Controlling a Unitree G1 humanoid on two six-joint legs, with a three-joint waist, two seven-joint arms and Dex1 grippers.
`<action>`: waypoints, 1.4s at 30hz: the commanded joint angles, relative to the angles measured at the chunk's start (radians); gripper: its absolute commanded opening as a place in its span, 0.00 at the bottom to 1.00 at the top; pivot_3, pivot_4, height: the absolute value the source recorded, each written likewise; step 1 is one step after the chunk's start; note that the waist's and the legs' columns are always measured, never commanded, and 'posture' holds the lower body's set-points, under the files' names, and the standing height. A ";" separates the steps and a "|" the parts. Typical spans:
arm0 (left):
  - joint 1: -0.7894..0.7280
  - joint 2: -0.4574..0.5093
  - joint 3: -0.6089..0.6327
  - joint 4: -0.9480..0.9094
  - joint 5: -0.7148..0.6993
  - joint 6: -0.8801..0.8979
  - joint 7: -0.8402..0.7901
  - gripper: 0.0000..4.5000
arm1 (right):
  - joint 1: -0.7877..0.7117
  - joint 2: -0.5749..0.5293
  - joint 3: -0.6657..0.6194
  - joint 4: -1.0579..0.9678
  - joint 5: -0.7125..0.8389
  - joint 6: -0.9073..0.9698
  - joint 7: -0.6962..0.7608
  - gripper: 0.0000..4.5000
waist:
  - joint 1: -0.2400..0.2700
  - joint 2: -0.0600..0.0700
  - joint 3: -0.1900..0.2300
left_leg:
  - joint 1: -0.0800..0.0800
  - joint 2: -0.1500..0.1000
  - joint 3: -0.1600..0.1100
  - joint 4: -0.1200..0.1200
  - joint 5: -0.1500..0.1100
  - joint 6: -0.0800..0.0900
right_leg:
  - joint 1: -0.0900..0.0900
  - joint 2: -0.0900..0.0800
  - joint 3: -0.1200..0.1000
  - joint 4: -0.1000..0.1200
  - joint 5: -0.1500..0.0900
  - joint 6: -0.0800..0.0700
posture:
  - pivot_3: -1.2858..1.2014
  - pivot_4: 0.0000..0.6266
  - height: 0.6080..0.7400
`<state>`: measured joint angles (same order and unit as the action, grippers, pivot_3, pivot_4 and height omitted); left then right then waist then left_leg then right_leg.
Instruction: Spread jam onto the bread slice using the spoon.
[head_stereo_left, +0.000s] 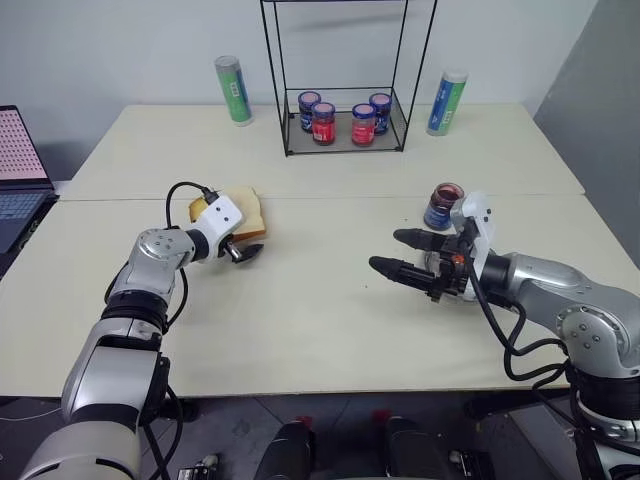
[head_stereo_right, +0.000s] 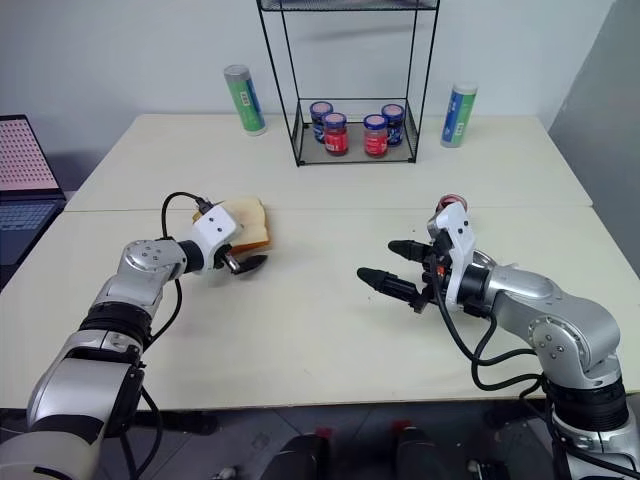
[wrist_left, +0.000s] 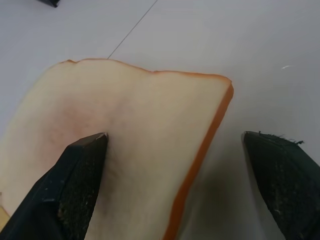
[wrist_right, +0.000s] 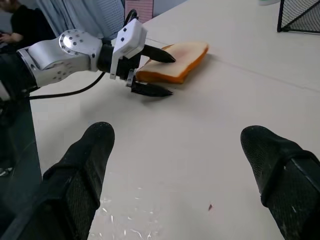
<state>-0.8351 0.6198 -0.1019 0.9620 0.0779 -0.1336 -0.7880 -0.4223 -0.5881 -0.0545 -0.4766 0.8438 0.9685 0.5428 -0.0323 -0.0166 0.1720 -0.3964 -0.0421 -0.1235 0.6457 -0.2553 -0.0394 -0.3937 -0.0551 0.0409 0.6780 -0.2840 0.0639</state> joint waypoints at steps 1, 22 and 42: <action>-0.049 -0.036 0.130 -0.005 -0.148 0.095 -0.043 0.86 | -0.010 0.016 -0.001 -0.030 -0.011 -0.026 -0.013 1.00 | 0.001 0.000 0.000 | -0.001 0.000 -0.001 0.000 0.000 0.000 | 0.000 0.000 -0.001 0.000 0.000 0.000 | 0.52 0.24 1.00; -0.018 -0.010 0.218 -0.100 -0.214 0.207 -0.052 0.01 | 0.008 0.034 -0.001 -0.030 -0.013 -0.037 -0.023 1.00 | -0.006 0.000 0.000 | -0.003 0.000 -0.002 0.000 0.000 0.000 | -0.006 0.000 0.000 0.002 0.000 0.000 | 0.52 0.24 1.00; 0.340 -0.119 -0.239 -0.889 -0.089 0.320 -0.192 0.01 | 0.130 -0.060 -0.096 -0.113 0.073 0.021 -0.049 1.00 | -0.004 0.000 0.000 | -0.004 0.002 0.000 0.000 0.000 0.000 | -0.007 0.002 0.002 0.003 0.000 0.000 | 0.52 0.24 1.00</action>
<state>-0.4879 0.4875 -0.3365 0.1078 -0.0377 0.2106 -0.9900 -0.2936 -0.6479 -0.1159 -0.5466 0.8883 0.9904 0.5026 -0.0367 -0.0169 0.1715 -0.3999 -0.0402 -0.1236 0.6457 -0.2549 -0.0393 -0.3999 -0.0536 0.0430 0.6807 -0.2840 0.0635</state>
